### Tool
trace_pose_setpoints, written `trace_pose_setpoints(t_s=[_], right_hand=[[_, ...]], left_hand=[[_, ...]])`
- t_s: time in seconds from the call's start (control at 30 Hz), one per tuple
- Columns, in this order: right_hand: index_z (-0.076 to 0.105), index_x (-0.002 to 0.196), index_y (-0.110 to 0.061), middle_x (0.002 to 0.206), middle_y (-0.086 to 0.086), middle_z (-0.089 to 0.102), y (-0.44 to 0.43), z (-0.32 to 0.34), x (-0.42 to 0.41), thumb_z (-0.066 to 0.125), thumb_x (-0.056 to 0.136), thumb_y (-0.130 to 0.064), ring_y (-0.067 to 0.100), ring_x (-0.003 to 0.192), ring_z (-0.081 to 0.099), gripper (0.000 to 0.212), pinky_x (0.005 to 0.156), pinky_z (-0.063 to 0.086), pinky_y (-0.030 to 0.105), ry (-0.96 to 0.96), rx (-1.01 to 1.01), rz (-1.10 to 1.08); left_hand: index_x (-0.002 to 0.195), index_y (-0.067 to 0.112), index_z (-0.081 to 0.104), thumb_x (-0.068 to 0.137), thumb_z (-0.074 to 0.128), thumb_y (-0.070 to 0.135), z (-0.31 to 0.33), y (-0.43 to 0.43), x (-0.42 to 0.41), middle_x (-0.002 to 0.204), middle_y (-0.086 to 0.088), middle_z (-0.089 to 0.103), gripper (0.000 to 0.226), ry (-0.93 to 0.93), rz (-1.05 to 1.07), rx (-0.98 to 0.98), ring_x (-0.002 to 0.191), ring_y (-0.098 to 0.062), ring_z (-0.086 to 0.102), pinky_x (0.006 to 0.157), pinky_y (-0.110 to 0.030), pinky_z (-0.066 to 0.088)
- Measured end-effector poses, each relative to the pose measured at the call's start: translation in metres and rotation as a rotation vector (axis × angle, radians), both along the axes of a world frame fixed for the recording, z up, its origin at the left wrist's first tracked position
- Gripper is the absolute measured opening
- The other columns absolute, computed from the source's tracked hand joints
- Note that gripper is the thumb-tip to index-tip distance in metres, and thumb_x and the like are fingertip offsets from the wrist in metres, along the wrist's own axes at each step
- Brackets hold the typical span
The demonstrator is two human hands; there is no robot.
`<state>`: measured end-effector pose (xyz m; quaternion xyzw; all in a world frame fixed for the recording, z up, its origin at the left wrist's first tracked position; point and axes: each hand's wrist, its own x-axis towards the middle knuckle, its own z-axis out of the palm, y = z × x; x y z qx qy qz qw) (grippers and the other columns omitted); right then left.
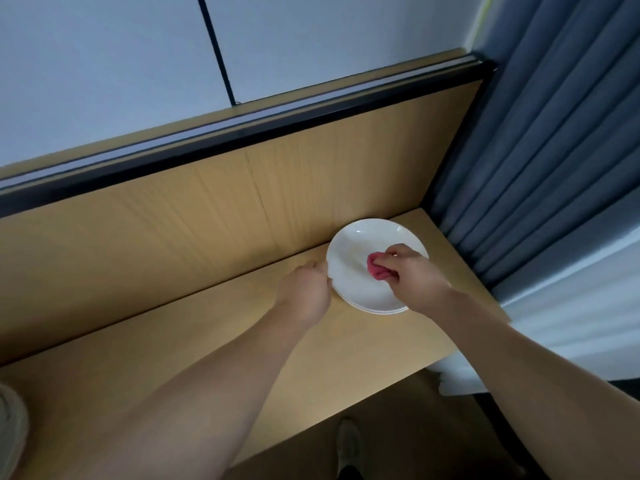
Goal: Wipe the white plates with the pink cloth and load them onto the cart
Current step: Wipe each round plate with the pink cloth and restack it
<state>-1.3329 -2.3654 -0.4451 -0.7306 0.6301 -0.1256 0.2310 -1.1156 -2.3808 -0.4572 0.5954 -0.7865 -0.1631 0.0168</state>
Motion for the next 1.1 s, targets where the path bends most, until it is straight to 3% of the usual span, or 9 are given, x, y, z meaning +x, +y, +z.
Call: trace_pose_setpoints(t_s=[0.13,0.3,0.43,0.53,0.7,0.9,0.97,1.03,1.1], right_hand=[[0.069,0.108,-0.024,0.116,-0.002,0.056,-0.017,-0.026,-0.002,0.056,0.088,-0.004,0.023,0.108,0.052,0.03,0.083,0.051,0.034,0.143,-0.012,0.1],[0.062,0.12,-0.031,0.128,-0.001,0.049,-0.024,-0.046,-0.003,0.057,0.088,-0.012,0.025,0.113,0.047,0.037,0.09,0.048,0.033,0.309,0.074,0.177],[0.062,0.121,-0.03,0.127,0.0,0.05,-0.024,-0.051,-0.004,0.059,0.086,-0.013,0.029,0.113,0.047,0.04,0.089,0.048,0.032,0.323,0.076,0.192],[0.064,0.116,-0.027,0.125,0.002,0.05,-0.024,-0.049,-0.004,0.059,0.085,-0.01,0.031,0.111,0.049,0.037,0.087,0.048,0.033,0.31,0.059,0.202],[0.065,0.119,-0.026,0.127,0.003,0.05,-0.023,-0.046,-0.006,0.057,0.086,-0.009,0.032,0.111,0.049,0.037,0.087,0.048,0.034,0.292,0.06,0.208],[0.064,0.12,-0.026,0.13,0.002,0.049,-0.019,-0.036,-0.002,0.055,0.088,-0.008,0.028,0.112,0.047,0.038,0.089,0.048,0.035,0.281,0.055,0.219],[0.064,0.12,-0.025,0.13,0.002,0.049,-0.017,-0.032,-0.001,0.054,0.089,-0.007,0.027,0.113,0.047,0.037,0.089,0.048,0.035,0.266,0.041,0.213],[0.064,0.121,-0.024,0.131,0.002,0.05,-0.015,-0.027,0.0,0.053,0.09,-0.007,0.028,0.114,0.047,0.038,0.09,0.048,0.035,0.256,0.025,0.212],[0.064,0.122,-0.025,0.13,0.002,0.05,-0.013,-0.022,0.002,0.054,0.089,-0.006,0.028,0.114,0.048,0.039,0.091,0.048,0.035,0.248,0.013,0.216]], left_hand=[[0.124,0.014,0.051,0.097,0.048,0.035,-0.019,-0.019,-0.017,0.112,-0.006,0.06,0.034,-0.022,0.082,0.071,0.1,-0.026,0.059,0.075,-0.035,0.048],[0.116,0.009,0.055,0.094,0.058,0.027,-0.028,-0.027,-0.034,0.108,-0.007,0.066,0.029,0.033,0.183,0.172,0.097,-0.027,0.062,0.069,-0.031,0.044],[0.109,0.007,0.058,0.092,0.056,0.013,-0.023,-0.029,-0.043,0.105,-0.007,0.065,0.018,0.09,0.294,0.225,0.095,-0.025,0.061,0.068,-0.029,0.042],[0.113,0.004,0.053,0.089,0.052,0.005,-0.023,-0.029,-0.047,0.106,-0.008,0.06,0.024,0.186,0.393,0.246,0.085,-0.022,0.054,0.065,-0.027,0.037],[0.117,0.002,0.043,0.084,0.053,0.0,-0.018,-0.026,-0.052,0.098,-0.004,0.048,0.034,0.345,0.59,0.357,0.077,-0.021,0.049,0.045,-0.025,0.029],[0.111,-0.001,0.046,0.083,0.049,0.0,-0.008,-0.028,-0.053,0.08,0.003,0.035,0.028,0.31,0.563,0.333,0.061,-0.013,0.044,0.042,-0.024,0.028],[0.105,0.003,0.046,0.081,0.048,0.0,-0.004,-0.028,-0.051,0.08,0.001,0.041,0.024,0.335,0.558,0.331,0.062,-0.017,0.048,0.041,-0.025,0.03],[0.096,0.005,0.055,0.076,0.045,0.001,-0.003,-0.025,-0.049,0.087,-0.008,0.058,0.023,0.347,0.518,0.331,0.06,-0.017,0.051,0.042,-0.022,0.034],[0.085,0.012,0.055,0.075,0.044,0.001,0.0,-0.017,-0.045,0.089,-0.01,0.065,0.018,0.403,0.528,0.348,0.069,-0.025,0.061,0.049,-0.025,0.042]])
